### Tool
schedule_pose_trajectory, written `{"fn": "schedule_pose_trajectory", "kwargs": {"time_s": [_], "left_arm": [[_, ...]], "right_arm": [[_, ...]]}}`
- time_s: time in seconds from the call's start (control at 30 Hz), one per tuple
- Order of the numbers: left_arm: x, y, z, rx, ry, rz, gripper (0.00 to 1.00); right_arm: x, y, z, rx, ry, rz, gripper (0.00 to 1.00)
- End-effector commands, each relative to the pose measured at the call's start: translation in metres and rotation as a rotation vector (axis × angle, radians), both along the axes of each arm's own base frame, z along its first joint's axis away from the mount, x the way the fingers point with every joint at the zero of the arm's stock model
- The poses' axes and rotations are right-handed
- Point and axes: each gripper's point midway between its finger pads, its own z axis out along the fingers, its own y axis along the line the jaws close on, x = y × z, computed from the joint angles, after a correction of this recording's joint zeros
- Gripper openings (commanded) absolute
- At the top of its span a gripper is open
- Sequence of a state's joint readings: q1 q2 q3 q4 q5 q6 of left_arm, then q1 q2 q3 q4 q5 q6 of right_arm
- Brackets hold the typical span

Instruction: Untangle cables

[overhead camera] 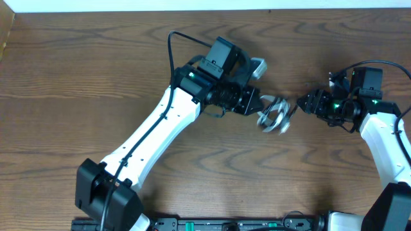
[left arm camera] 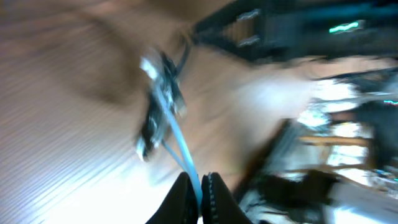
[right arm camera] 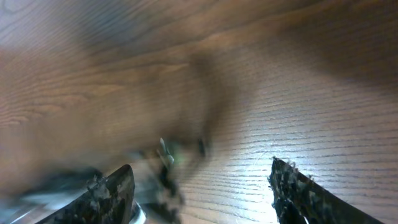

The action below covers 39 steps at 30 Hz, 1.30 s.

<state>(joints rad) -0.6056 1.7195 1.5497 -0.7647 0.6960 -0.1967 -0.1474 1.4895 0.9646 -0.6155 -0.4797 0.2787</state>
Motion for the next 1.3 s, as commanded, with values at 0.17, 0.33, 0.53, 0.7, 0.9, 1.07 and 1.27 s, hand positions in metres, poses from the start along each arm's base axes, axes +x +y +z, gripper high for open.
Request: {"fn": "schedule_pose_trajectory", "kwargs": {"time_s": [0.17,0.33,0.53,0.7,0.9,1.07,1.27], "left_arm": [[0.022,0.068,-0.113,0.496,-0.053,0.134,0.71],[0.027,0.073,-0.120,0.536,-0.074,0.134,0.72],[0.026,0.095,-0.125,0.650,-0.084,0.158,0.70],[0.021,0.118,-0.135,0.757,-0.081,0.166,0.63],[0.002,0.113,-0.166,0.732,-0.046,-0.020,0.58],[-0.011,0.090,-0.175,0.607,-0.019,-0.162,0.52],[-0.011,0.076,-0.175,0.531,-0.031,-0.211,0.51]], "right_arm": [[-0.001,0.002,0.005,0.006,-0.022,0.025,0.68],[-0.001,0.003,0.004,0.007,-0.019,0.028,0.69],[-0.002,0.003,0.004,0.007,-0.016,0.028,0.71],[-0.005,0.003,0.003,-0.003,-0.013,0.049,0.72],[-0.005,0.003,0.002,-0.008,-0.013,0.054,0.72],[-0.005,0.003,0.002,-0.015,-0.017,0.064,0.73],[-0.007,0.003,0.001,-0.014,-0.012,0.065,0.73]]}}
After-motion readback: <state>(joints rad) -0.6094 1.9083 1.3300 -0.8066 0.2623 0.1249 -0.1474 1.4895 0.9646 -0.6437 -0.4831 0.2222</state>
